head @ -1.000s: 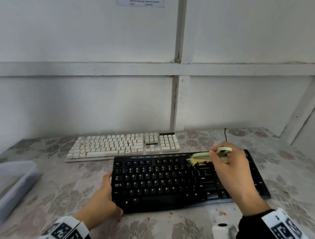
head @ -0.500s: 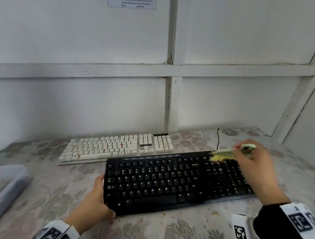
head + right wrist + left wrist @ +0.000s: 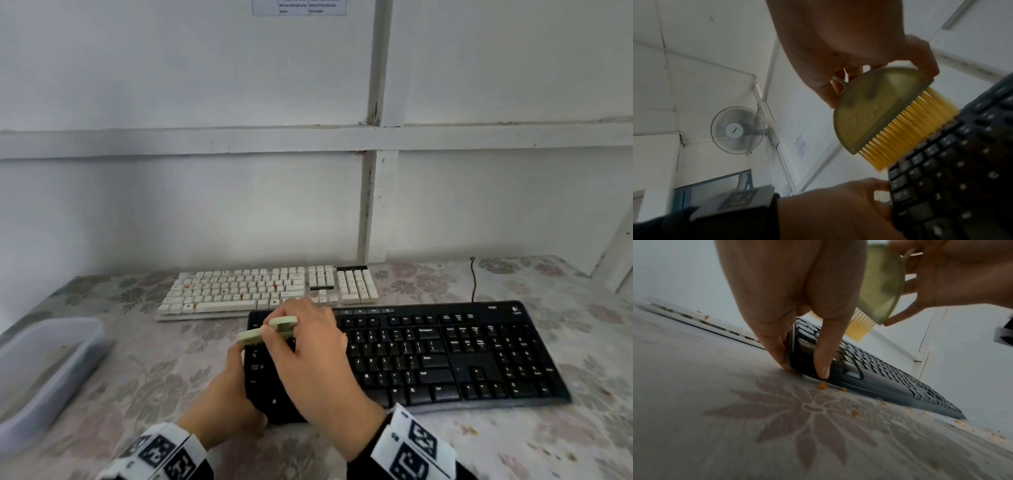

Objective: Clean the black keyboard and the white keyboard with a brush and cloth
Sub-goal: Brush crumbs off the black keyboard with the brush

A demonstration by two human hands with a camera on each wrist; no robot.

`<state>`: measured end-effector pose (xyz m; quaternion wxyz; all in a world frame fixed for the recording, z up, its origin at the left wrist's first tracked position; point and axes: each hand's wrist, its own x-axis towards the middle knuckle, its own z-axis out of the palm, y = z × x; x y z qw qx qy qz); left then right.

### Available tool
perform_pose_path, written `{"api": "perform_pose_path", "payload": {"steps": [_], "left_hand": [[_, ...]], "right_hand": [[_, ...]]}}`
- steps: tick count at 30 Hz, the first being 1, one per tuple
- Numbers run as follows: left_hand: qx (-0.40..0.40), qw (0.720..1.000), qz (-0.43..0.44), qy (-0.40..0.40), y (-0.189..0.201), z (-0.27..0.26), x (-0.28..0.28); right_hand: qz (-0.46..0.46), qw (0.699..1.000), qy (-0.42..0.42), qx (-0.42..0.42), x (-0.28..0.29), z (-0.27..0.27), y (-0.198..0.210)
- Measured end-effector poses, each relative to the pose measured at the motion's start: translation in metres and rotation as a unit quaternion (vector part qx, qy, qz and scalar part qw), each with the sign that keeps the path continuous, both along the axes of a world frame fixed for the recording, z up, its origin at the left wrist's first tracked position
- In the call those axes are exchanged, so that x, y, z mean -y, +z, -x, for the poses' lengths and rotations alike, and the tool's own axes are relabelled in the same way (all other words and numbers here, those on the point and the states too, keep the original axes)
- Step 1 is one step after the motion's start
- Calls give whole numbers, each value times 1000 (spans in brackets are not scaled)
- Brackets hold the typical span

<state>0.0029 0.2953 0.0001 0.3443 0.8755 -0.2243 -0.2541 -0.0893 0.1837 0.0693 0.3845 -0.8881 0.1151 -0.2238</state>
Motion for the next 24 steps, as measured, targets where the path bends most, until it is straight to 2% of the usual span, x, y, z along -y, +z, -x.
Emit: {"api": "perform_pose_path", "payload": {"steps": [3,9,12,15,21,24], "left_hand": [[18,1000,-17,-1,0,0,0],[0,1000,4,-1,1,1,-1],[-2,1000,3,4,0,0,-1],[-2,1000,-2,3,0,1,-1],[-11,1000,9,-1,1,1,-2],[-10,1000,1,-1,2,2,-1]], "right_hand": [[5,999,-4,-38,-6,-3,-2],[22,993,-95,-62,18,13,2],[4,998,-69,-12,10,14,5],[-22,999,-36,-10,7,16,-2],[-3,994,-107,-19,33,25,2],[-20,999,-47,7,19,21,7]]}}
